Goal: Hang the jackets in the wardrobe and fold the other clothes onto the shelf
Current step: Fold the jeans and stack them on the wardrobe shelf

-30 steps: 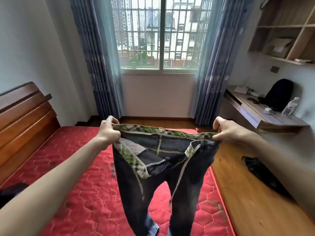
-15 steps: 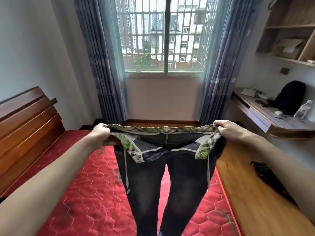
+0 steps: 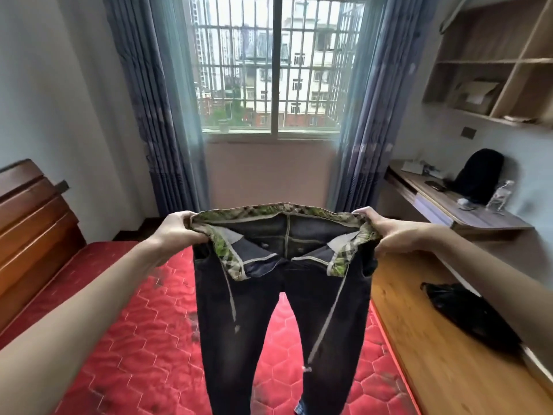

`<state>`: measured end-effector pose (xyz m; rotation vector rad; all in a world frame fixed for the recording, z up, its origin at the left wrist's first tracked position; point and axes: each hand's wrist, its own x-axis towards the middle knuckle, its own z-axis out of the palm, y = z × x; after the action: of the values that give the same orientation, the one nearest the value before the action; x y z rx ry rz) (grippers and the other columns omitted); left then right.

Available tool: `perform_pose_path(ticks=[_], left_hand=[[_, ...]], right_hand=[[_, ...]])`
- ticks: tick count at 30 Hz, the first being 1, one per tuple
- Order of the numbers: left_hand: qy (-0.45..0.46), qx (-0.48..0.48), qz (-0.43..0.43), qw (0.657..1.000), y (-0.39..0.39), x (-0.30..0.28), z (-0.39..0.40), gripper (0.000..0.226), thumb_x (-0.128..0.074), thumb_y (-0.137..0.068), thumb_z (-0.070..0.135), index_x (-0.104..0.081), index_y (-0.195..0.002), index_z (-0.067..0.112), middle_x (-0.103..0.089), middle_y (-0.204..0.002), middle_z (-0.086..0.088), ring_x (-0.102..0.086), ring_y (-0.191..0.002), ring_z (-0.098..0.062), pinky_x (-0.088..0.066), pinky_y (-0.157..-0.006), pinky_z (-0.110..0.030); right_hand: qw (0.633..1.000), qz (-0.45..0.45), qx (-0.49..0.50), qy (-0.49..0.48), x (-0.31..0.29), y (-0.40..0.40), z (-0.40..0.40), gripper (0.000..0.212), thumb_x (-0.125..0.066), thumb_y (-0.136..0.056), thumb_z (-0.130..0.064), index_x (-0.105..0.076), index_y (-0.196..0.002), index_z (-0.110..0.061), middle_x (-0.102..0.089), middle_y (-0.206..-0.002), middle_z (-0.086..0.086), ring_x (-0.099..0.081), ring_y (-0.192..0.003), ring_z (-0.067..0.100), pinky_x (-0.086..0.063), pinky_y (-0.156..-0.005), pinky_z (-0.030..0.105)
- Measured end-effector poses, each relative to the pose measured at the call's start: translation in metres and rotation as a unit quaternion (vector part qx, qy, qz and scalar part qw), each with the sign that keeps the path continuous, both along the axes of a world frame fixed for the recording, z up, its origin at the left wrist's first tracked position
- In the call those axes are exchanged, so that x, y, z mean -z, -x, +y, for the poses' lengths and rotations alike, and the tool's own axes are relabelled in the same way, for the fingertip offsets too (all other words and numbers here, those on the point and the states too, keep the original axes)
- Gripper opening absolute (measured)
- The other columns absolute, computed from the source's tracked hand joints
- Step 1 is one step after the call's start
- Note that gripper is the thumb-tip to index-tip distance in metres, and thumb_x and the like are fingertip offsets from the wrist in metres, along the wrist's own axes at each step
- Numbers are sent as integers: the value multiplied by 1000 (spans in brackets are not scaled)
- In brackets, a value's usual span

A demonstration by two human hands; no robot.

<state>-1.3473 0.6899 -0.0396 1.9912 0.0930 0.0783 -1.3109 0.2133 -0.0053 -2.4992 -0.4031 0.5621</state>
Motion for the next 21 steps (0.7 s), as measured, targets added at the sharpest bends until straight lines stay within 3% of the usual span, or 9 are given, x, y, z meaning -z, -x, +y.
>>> perform_pose_path(ticks=[2, 4, 6, 9, 11, 13, 16, 18, 21], left_hand=[[-68, -22, -25, 997, -3, 3, 2, 23, -86, -68, 21, -77, -87, 11, -77, -79, -7, -71, -74, -19, -59, -74, -35], [-120, -48, -25, 991, -5, 0, 2, 37, -83, -62, 51, -77, -74, 16, -74, -66, -3, -71, -65, -19, -58, -70, -35], [-244, -81, -30, 966, -7, -3, 3, 47, -79, -67, 71, -76, -70, 24, -72, -64, 1, -70, -71, -21, -56, -71, -38], [-337, -77, -58, 936, -16, 0, 4, 36, -78, -84, 59, -80, -92, 23, -67, -99, -3, -65, -102, -26, -55, -89, -44], [-248, -4, -53, 967, -26, 4, 7, 24, -75, -95, 39, -75, -94, 14, -60, -102, -9, -61, -101, -25, -53, -93, -43], [-108, 69, -25, 992, -27, 6, 5, 16, -64, -103, 23, -68, -96, 10, -68, -95, -17, -63, -90, -23, -54, -87, -45], [-15, 89, -16, 996, -26, 8, -6, 10, -57, -105, 11, -67, -108, 12, -73, -105, -16, -66, -95, -18, -54, -95, -42], [31, 113, 25, 993, -24, 2, -11, 13, -69, -96, 10, -69, -108, 8, -76, -107, -16, -70, -97, -22, -55, -94, -42], [50, 125, 68, 989, -24, -5, -15, 45, -90, -67, 25, -76, -104, 3, -80, -101, -10, -74, -88, -15, -59, -87, -32]], right_hand=[[998, -62, -26, -5, 1, 3, 16, 53, -78, -88, -18, -49, -129, -36, -66, -106, 2, -66, -97, 20, -57, -83, 27], [988, -149, -32, 15, 3, 2, 28, 17, -75, -94, -28, -62, -97, -36, -66, -90, -5, -65, -88, 17, -50, -74, 23], [980, -200, -6, 23, 4, -1, 35, 20, -78, -92, -37, -65, -78, -33, -65, -77, -9, -63, -74, 7, -46, -68, 21], [981, -192, 29, 15, 6, -8, 43, 23, -83, -86, -39, -70, -74, -25, -64, -73, -10, -57, -64, 2, -43, -62, 18], [986, -159, 54, -3, 6, -11, 49, 16, -85, -83, -32, -71, -86, -28, -69, -82, -7, -66, -78, 9, -50, -69, 22], [986, -141, 89, -18, 4, -13, 56, 25, -87, -79, -28, -70, -97, -29, -74, -95, 0, -71, -94, 18, -55, -82, 31], [990, -24, 91, -106, -6, -4, 71, 33, -88, -80, -44, -78, -100, -19, -80, -100, 3, -75, -97, 18, -59, -88, 34], [989, 35, 90, -113, -14, 2, 77, 38, -84, -81, -55, -81, -91, -19, -80, -96, -1, -76, -92, 15, -60, -84, 32], [979, -92, 181, 28, -14, -7, 79, 41, -83, -78, -62, -76, -70, -22, -72, -76, -6, -68, -81, 15, -50, -69, 28]])
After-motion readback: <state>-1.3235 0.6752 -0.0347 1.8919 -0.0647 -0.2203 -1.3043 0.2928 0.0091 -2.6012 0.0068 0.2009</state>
